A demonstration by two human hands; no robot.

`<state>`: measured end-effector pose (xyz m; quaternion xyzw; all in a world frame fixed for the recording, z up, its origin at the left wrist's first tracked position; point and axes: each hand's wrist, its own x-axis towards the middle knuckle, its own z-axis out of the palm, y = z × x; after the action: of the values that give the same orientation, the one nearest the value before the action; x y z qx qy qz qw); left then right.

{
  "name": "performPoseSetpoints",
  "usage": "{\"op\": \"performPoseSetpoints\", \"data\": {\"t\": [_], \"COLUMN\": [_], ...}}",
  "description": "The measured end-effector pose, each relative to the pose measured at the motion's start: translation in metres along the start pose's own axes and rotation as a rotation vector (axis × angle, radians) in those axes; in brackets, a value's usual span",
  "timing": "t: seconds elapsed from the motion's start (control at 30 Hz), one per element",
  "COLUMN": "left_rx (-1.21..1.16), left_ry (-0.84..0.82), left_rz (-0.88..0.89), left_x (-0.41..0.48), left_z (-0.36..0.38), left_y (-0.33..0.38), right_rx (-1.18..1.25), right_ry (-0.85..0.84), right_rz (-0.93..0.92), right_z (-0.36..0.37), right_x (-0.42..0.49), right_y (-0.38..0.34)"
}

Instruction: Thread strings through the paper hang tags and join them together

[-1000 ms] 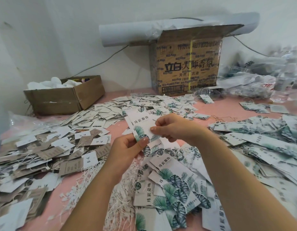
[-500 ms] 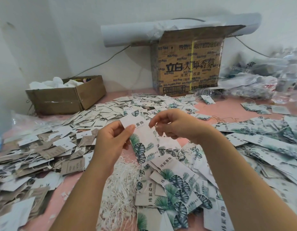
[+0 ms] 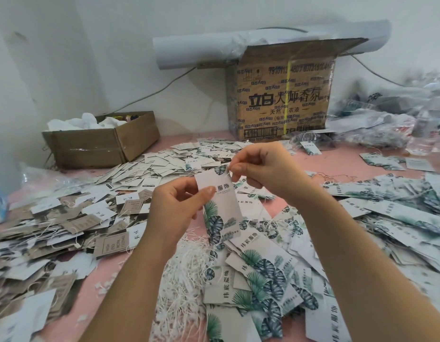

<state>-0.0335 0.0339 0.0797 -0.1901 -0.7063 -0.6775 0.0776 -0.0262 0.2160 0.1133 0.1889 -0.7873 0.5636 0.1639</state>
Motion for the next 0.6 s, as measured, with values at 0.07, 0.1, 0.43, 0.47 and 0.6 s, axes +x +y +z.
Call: {"op": "performPoseSetpoints", "data": {"t": [0.07, 0.1, 0.43, 0.47, 0.6], "left_rx": [-0.004, -0.012, -0.064, -0.069, -0.091], "left_ry": [0.0, 0.001, 0.0, 0.002, 0.003], "left_rz": [0.007, 0.009, -0.033, -0.036, -0.034], "left_x": [-0.001, -0.001, -0.002, -0.002, -0.002], "left_z": [0.0, 0.0, 0.004, 0.004, 0.006], "left_y": [0.001, 0.002, 0.005, 0.006, 0.007], "right_rx": [-0.064, -0.1, -0.187, -0.194, -0.298], "right_ry": [0.016, 0.004, 0.034, 0.043, 0.057], "right_rz": [-0.009, -0.013, -0.027, -0.027, -0.034], "right_z": [0.0, 0.0, 0.008, 0.009, 0.011], "right_x": [0.0, -0.001, -0.002, -0.002, 0.0], "right_y": [-0.002, -0.004, -0.01, -0.01, -0.012]}}
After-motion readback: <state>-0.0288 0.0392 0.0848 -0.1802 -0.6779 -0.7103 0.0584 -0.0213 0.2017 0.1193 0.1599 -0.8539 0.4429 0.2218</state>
